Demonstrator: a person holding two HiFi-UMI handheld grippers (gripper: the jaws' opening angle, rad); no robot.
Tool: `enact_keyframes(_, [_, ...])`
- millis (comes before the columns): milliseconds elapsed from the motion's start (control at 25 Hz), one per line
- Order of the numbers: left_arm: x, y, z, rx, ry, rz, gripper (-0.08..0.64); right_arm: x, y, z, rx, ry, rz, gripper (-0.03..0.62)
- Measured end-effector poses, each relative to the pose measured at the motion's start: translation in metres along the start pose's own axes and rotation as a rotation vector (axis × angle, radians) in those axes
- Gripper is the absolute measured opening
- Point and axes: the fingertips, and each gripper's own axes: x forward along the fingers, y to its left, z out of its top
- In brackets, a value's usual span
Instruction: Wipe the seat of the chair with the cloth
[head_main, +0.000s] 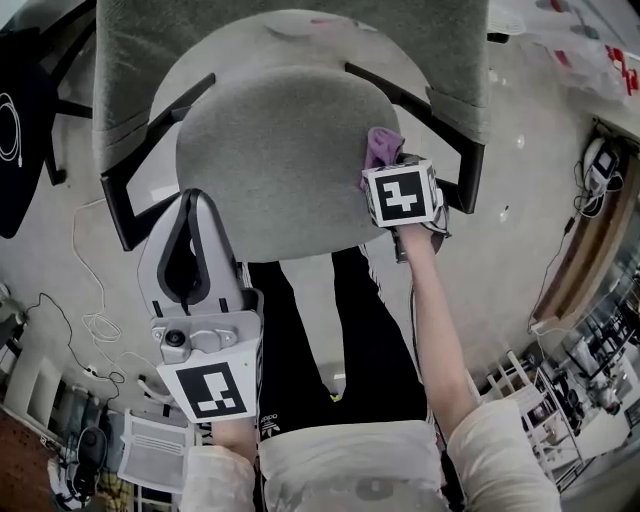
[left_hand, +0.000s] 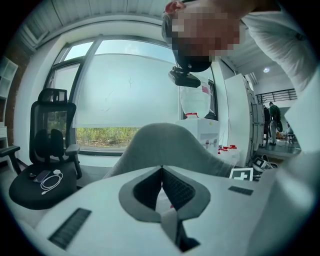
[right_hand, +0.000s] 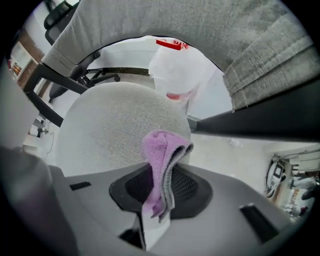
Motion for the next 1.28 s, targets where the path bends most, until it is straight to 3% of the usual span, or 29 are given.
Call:
enact_keyframes(280, [-0.008, 0.010, -0.002, 0.006, 0.002, 0.026, 0.014, -0.003, -0.008, -0.002, 0.044, 0.015, -0.097, 0.087])
enact_keyframes(400, [-0.013, 0.021, -0.004, 0.007, 0.009, 0.048, 0.014, -0.010, -0.017, -0.012, 0.080, 0.076, -0.132, 0.087])
enact_keyframes(520, [-0.025, 0.038, -0.010, 0.016, 0.027, 0.102, 0.014, -0.023, -0.013, -0.006, 0.122, 0.052, -0.092, 0.087])
enact_keyframes(680, [-0.046, 0.070, -0.018, 0.008, 0.044, 0.194, 0.014, -0.048, 0.032, 0.024, 0.121, -0.101, 0.069, 0.087])
enact_keyframes(840, [-0.060, 0.095, -0.018, 0.019, 0.051, 0.254, 0.014, -0.059, 0.115, 0.041, 0.025, -0.174, 0.269, 0.087])
enact_keyframes(1000, [-0.071, 0.117, -0.015, 0.027, 0.048, 0.317, 0.014, -0.060, 0.223, 0.035, -0.047, -0.149, 0.542, 0.087])
enact_keyframes(1120, [-0.079, 0.131, -0.014, 0.015, 0.038, 0.351, 0.014, -0.058, 0.293, 0.024, -0.028, -0.104, 0.728, 0.087])
enact_keyframes(1200, [-0.082, 0.136, -0.016, 0.009, 0.040, 0.357, 0.014, -0.052, 0.328, 0.017, 0.013, -0.070, 0.816, 0.087])
enact_keyframes(1280, [-0.084, 0.138, -0.018, 0.005, 0.044, 0.356, 0.014, -0.042, 0.353, 0.009, 0.028, -0.037, 0.850, 0.087])
